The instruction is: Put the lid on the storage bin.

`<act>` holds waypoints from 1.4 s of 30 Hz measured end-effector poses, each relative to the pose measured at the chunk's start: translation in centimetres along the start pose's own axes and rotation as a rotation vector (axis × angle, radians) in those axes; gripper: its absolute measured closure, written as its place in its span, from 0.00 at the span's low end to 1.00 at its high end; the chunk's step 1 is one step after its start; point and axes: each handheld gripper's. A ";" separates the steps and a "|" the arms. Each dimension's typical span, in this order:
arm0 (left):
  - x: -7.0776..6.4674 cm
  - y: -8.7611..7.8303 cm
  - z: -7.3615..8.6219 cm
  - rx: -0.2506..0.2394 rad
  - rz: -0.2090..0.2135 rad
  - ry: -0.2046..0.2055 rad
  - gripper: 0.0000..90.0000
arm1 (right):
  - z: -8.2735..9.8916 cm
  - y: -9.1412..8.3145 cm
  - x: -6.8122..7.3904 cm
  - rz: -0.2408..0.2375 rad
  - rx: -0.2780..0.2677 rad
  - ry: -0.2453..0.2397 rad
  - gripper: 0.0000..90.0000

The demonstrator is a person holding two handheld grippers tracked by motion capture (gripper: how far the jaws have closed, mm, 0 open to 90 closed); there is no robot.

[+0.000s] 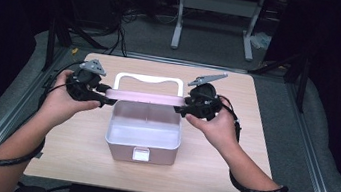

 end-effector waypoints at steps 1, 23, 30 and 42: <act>0.0 0.0 0.0 0.000 0.000 0.000 0.54 | 0.4 0.0 0.1 0.000 0.001 -0.002 0.57; -3.7 1.2 4.0 0.035 0.008 0.049 0.40 | 5.4 -0.3 1.3 -0.090 0.059 -0.021 0.54; -4.5 0.5 5.1 0.002 0.037 0.033 0.38 | 6.0 -0.2 1.5 -0.108 0.060 -0.015 0.54; -5.4 0.5 6.5 -0.001 0.055 0.016 0.40 | 7.6 -0.8 2.2 -0.111 0.070 -0.023 0.54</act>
Point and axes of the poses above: each handheld gripper's, and its own axes: y roughly forward along the jaws, z roughly out of its underside, x roughly to its left, and after that the axes turned 8 degrees about y, right-handed
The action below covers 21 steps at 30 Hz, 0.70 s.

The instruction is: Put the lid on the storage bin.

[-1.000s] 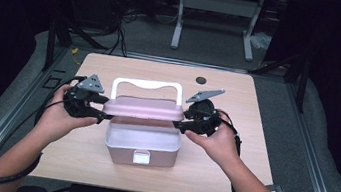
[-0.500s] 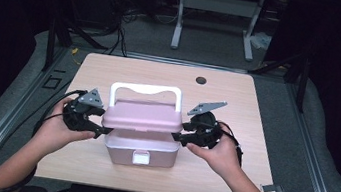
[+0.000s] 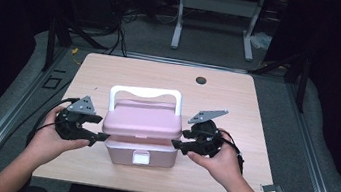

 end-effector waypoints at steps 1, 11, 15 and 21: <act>-0.1 0.1 0.1 0.003 0.004 -0.004 0.40 | 0.1 0.0 0.0 0.001 0.001 -0.004 0.54; -0.9 0.8 1.7 0.053 0.030 -0.019 0.38 | 1.3 -0.5 0.2 0.001 -0.001 0.000 0.53; -0.9 0.4 2.1 0.033 0.017 -0.038 0.37 | 1.6 -0.7 0.1 0.007 -0.001 0.008 0.53; -0.4 0.0 2.8 0.036 0.001 -0.055 0.38 | 2.0 -0.6 -0.7 0.020 -0.001 0.028 0.53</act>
Point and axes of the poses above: each handheld gripper's, and its own axes: y roughly forward along the jaws, z roughly out of its underside, x roughly to its left, and after that the axes turned 8 degrees about y, right-handed
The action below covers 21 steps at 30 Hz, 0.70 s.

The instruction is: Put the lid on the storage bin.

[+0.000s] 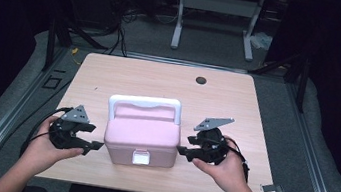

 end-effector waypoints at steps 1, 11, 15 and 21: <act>0.2 0.0 0.2 -0.002 -0.006 -0.005 0.38 | 0.0 0.0 -0.2 0.004 0.002 0.008 0.53; 2.4 0.3 2.1 0.020 -0.029 -0.084 0.37 | 0.5 -0.1 -3.4 0.083 -0.005 0.077 0.53; 2.9 0.7 2.8 0.021 -0.051 -0.102 0.38 | 1.1 0.6 -4.4 0.121 0.011 0.091 0.52; 3.8 2.2 4.1 0.033 -0.080 -0.138 0.38 | 2.7 2.3 -5.7 0.187 0.041 0.103 0.52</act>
Point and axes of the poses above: each handheld gripper's, and its own axes: y roughly forward along the jaws, z roughly out of its underside, x roughly to its left, and after that the axes turned 8 degrees about y, right-handed
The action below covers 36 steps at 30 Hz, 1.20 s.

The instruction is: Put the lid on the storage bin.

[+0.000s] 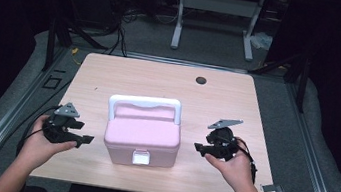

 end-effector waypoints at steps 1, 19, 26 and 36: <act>0.3 0.5 0.4 -0.006 -0.001 -0.019 0.38 | 0.4 0.5 -0.3 -0.003 -0.005 0.020 0.52; 0.9 3.8 4.1 0.021 -0.028 -0.075 0.38 | 3.5 3.6 -2.2 0.088 -0.025 0.046 0.52; 0.6 4.8 4.8 0.070 -0.033 -0.064 0.38 | 3.9 4.4 -2.5 0.077 0.014 0.077 0.52; 0.7 5.6 5.1 0.086 -0.036 -0.068 0.38 | 4.1 4.8 -2.4 0.066 0.027 0.062 0.51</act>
Point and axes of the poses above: each handheld gripper's, and its own axes: y roughly forward along the jaws, z roughly out of its underside, x roughly to its left, and after that the axes turned 8 degrees about y, right-handed
